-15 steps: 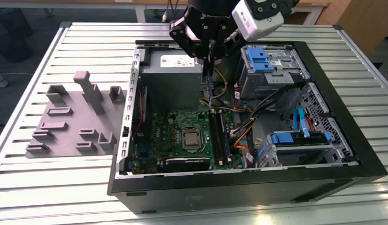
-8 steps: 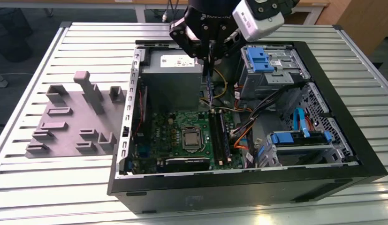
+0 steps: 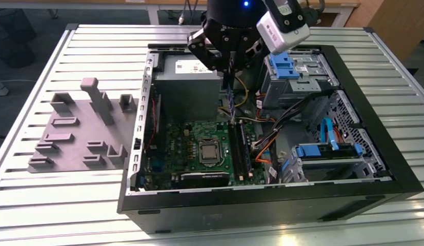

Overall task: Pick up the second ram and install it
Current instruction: 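Insert the second ram into the second slot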

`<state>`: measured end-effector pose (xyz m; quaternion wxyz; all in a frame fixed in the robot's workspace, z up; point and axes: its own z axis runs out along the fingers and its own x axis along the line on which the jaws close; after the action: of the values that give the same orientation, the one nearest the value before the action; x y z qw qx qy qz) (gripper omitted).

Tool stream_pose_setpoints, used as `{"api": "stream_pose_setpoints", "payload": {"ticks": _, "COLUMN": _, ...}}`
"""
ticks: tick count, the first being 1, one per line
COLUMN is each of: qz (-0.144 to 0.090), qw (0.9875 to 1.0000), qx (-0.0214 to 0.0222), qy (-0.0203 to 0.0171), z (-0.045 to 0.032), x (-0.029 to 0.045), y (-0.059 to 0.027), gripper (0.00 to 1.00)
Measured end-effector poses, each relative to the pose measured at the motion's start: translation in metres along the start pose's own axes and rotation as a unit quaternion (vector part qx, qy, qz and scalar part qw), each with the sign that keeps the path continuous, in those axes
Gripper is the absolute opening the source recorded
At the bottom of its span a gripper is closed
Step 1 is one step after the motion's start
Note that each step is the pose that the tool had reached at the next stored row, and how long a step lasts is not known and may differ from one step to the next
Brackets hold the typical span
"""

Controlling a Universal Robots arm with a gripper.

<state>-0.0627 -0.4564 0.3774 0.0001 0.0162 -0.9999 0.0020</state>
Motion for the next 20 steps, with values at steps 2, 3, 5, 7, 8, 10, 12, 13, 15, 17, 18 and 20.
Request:
{"api": "stream_pose_setpoints", "payload": {"ticks": 2, "qz": 0.0, "qw": 1.0, "qx": 0.0, "qy": 0.0, "z": 0.0029, "x": -0.0008, "y": 0.0, "gripper": 0.14}}
{"api": "stream_pose_setpoints", "payload": {"ticks": 3, "qz": 0.0, "qw": 1.0, "qx": 0.0001, "qy": 0.0, "z": 0.0042, "x": -0.001, "y": 0.0, "gripper": 0.14}}
{"api": "stream_pose_setpoints", "payload": {"ticks": 5, "qz": 0.0, "qw": 1.0, "qx": 0.0005, "qy": 0.0, "z": 0.0064, "x": -0.0013, "y": 0.0, "gripper": 0.14}}
{"api": "stream_pose_setpoints", "payload": {"ticks": 7, "qz": 0.0, "qw": 1.0, "qx": 0.0006, "qy": 0.0, "z": 0.0081, "x": -0.0016, "y": 0.0, "gripper": 0.14}}
{"api": "stream_pose_setpoints", "payload": {"ticks": 8, "qz": 0.0, "qw": 1.0, "qx": 0.0006, "qy": 0.0, "z": 0.0088, "x": -0.0017, "y": 0.0, "gripper": 0.14}}
{"api": "stream_pose_setpoints", "payload": {"ticks": 10, "qz": 0.0, "qw": 1.0, "qx": 0.0006, "qy": 0.0, "z": 0.01, "x": -0.0019, "y": 0.0, "gripper": 0.14}}
{"api": "stream_pose_setpoints", "payload": {"ticks": 12, "qz": 0.0, "qw": 1.0, "qx": 0.0005, "qy": 0.0, "z": 0.0112, "x": -0.0023, "y": 0.0, "gripper": 0.14}}
{"api": "stream_pose_setpoints", "payload": {"ticks": 13, "qz": 0.0, "qw": 1.0, "qx": 0.0005, "qy": 0.0, "z": 0.0119, "x": -0.0023, "y": -0.0001, "gripper": 0.14}}
{"api": "stream_pose_setpoints", "payload": {"ticks": 15, "qz": 0.0, "qw": 1.0, "qx": 0.0005, "qy": 0.0, "z": 0.0138, "x": -0.0023, "y": 0.0, "gripper": 0.14}}
{"api": "stream_pose_setpoints", "payload": {"ticks": 17, "qz": 0.0, "qw": 1.0, "qx": 0.0005, "qy": 0.0, "z": 0.0171, "x": -0.0024, "y": 0.0, "gripper": 0.14}}
{"api": "stream_pose_setpoints", "payload": {"ticks": 18, "qz": 0.0, "qw": 1.0, "qx": 0.0005, "qy": 0.0, "z": 0.0189, "x": -0.0027, "y": 0.0, "gripper": 0.14}}
{"api": "stream_pose_setpoints", "payload": {"ticks": 20, "qz": 0.0, "qw": 1.0, "qx": 0.0005, "qy": 0.0, "z": 0.0224, "x": -0.0031, "y": 0.0, "gripper": 0.14}}
